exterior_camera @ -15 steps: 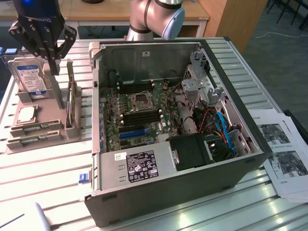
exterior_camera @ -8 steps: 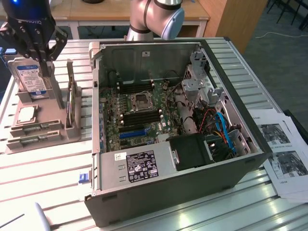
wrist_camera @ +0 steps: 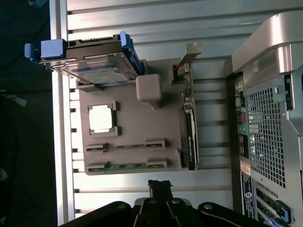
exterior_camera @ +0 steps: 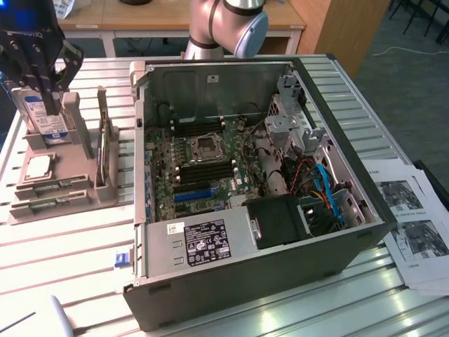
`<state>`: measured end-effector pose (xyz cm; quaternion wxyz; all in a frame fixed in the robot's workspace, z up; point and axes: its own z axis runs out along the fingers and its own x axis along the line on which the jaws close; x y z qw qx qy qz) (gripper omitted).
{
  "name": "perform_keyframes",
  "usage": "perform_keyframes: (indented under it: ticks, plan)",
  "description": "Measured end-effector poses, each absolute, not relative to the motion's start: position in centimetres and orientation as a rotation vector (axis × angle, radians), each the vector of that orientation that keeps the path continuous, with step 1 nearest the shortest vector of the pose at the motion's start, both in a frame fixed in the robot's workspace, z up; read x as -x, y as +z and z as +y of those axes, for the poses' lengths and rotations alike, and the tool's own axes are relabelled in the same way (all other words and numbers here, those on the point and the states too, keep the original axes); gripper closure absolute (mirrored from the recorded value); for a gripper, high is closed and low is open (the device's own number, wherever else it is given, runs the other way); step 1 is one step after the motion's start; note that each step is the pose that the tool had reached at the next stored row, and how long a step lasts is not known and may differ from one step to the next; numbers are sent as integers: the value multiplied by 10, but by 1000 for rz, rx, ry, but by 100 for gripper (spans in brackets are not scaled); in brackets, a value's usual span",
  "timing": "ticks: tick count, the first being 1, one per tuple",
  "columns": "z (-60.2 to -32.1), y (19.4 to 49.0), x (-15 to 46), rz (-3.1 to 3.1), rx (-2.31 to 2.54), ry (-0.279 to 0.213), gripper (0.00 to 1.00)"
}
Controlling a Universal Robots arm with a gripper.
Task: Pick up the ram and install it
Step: 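Reach for the ram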
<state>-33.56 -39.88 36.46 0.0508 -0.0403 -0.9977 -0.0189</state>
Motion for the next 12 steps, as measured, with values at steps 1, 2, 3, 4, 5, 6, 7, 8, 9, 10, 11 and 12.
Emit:
perform_keyframes:
  ticks: [1, 2, 3, 4, 5, 6, 7, 8, 9, 10, 11, 12]
  plan:
    - [-399, 364, 338, -3036, 123, -58, 90]
    - [-399, 364, 341, -3035, 123, -57, 90]
    - [-399, 364, 343, -3034, 123, -57, 90]
    - [-399, 364, 346, -3033, 123, -57, 90]
    - [-399, 364, 347, -3032, 123, -57, 90]
    - [-399, 364, 348, -3032, 123, -57, 90]
    - [-399, 364, 348, -3032, 123, -57, 90]
    - [-399, 364, 348, -3032, 123, -57, 90]
    - [-399, 364, 348, -3032, 123, -57, 90]
    - [-399, 364, 348, -3032, 123, -57, 90]
    - [-399, 364, 348, -3032, 123, -57, 90]
    - [-399, 364, 348, -3032, 123, -57, 90]
